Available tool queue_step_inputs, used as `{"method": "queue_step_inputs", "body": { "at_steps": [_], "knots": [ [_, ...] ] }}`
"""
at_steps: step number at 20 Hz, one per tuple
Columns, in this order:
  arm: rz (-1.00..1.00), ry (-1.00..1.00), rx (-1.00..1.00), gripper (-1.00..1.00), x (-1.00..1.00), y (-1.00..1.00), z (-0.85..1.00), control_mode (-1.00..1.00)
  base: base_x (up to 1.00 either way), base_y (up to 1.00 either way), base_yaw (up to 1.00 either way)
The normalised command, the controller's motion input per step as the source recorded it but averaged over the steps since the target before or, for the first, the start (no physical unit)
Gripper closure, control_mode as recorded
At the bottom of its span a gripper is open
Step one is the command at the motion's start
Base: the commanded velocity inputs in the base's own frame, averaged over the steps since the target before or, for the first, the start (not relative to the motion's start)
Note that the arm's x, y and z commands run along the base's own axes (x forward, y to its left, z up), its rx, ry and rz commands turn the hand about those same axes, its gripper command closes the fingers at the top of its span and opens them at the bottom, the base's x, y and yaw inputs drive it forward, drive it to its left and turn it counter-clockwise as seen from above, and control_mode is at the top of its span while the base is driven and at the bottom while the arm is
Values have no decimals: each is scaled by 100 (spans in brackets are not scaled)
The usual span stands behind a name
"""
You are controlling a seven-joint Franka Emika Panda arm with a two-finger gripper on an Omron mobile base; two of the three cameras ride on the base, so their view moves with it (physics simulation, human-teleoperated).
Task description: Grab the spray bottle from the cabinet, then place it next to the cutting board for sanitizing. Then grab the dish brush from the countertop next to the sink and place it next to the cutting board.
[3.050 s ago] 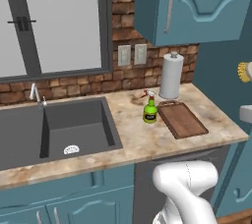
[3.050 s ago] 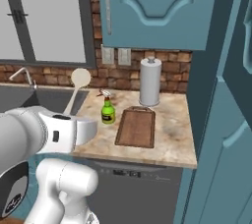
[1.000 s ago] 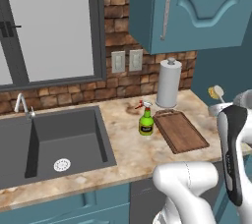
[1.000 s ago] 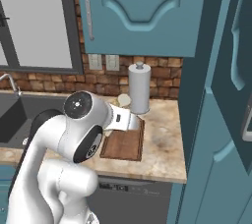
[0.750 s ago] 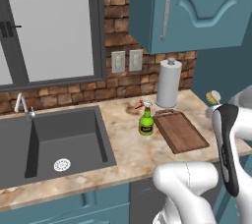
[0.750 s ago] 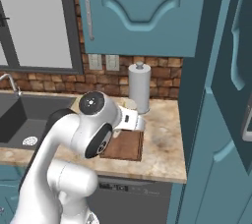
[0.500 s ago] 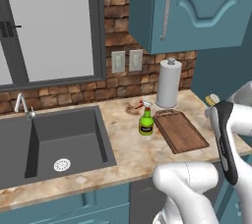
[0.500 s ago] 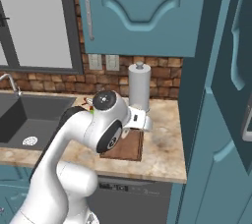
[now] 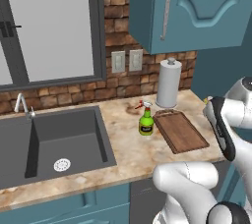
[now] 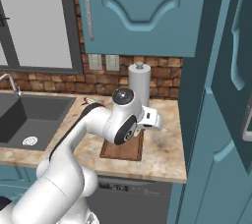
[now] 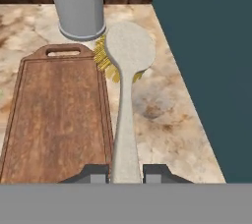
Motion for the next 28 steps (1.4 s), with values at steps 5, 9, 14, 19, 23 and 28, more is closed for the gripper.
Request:
{"method": "queue_step_inputs", "body": {
  "at_steps": [5, 9, 14, 19, 23, 28],
  "knots": [
    [0, -2, 0, 100, 28, -11, -46, -100, 0, 0, 0],
    [0, 0, 0, 100, 36, -9, -62, -100, 0, 0, 0],
    [0, 0, 0, 100, 38, -5, -63, -100, 0, 0, 0],
    [0, 0, 0, 100, 24, -5, -31, -100, 0, 0, 0],
    [0, 7, 0, 100, 16, -1, -28, -100, 0, 0, 0],
    [0, 11, 0, 100, 18, -7, -31, -100, 0, 0, 0]
  ]
}}
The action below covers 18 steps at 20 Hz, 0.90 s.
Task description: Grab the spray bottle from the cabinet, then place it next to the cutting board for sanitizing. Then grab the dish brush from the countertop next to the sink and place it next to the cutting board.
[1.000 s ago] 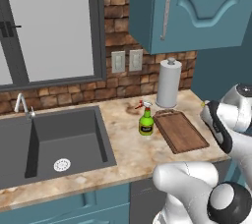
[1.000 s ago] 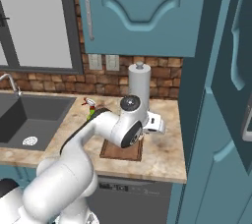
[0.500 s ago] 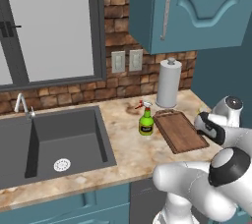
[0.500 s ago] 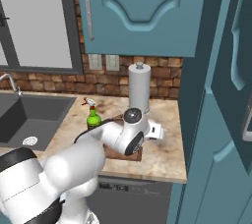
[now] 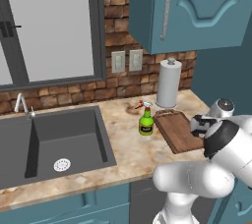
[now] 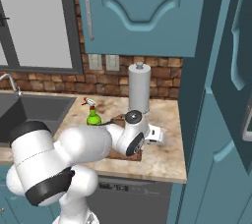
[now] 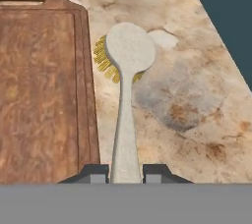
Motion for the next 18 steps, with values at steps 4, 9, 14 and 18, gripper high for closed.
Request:
{"method": "queue_step_inputs", "body": {
  "at_steps": [4, 9, 14, 18],
  "knots": [
    [0, 14, 0, 100, 16, -15, -25, -100, 0, 0, 0],
    [0, 10, 0, 100, 6, -25, -20, -100, 0, 0, 0],
    [0, 5, 0, 100, 3, -26, -21, -100, 0, 0, 0],
    [0, 5, 0, 100, 2, -21, -27, -100, 0, 0, 0]
  ]
}}
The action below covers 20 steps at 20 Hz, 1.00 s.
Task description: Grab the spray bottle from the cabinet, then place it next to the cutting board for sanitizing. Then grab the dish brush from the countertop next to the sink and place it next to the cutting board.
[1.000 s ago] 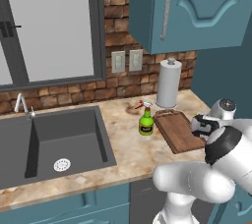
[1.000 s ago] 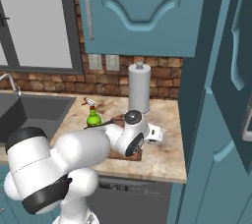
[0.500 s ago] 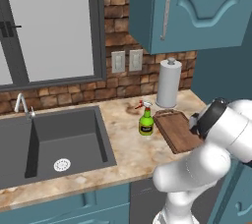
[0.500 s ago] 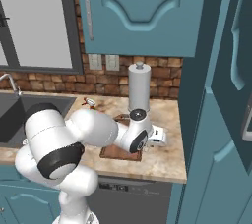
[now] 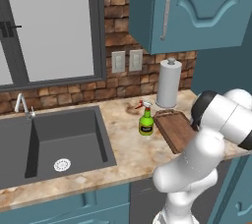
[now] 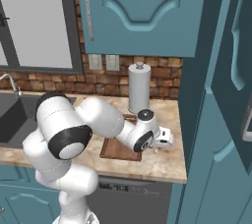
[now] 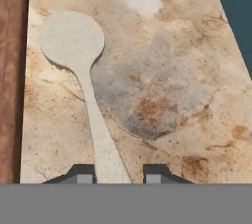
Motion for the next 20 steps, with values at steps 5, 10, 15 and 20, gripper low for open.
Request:
{"method": "queue_step_inputs", "body": {
  "at_steps": [5, 10, 15, 20],
  "knots": [
    [0, 1, 0, -100, 0, 0, -37, -100, 0, 0, 0],
    [0, -1, 0, -100, -13, 0, -3, -100, 0, 0, 0],
    [0, -8, 0, -100, -39, 6, 27, -100, 0, 0, 0],
    [0, -21, -3, -100, -47, 61, 74, -100, 0, 0, 0]
  ]
}}
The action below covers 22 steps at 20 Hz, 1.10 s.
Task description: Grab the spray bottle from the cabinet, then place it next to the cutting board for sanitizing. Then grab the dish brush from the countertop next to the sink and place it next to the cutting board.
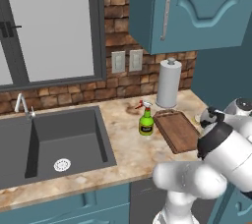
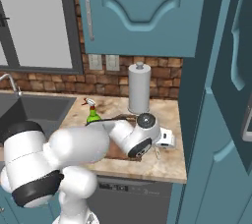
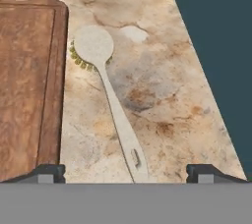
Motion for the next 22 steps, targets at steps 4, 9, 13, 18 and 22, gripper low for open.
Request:
{"method": "queue_step_inputs", "body": {
  "at_steps": [4, 9, 13, 18, 22],
  "knots": [
    [0, -21, -3, -100, -34, 69, 93, -100, 0, 0, 0],
    [0, -14, 0, -100, -37, 53, 99, -100, 0, 0, 0],
    [-2, -4, -1, -100, -66, 25, 100, -100, 0, 0, 0],
    [-4, 0, 0, -100, -55, 23, 100, -100, 0, 0, 0],
    [-5, 5, 7, -100, -50, 39, 100, -100, 0, 0, 0]
  ]
}}
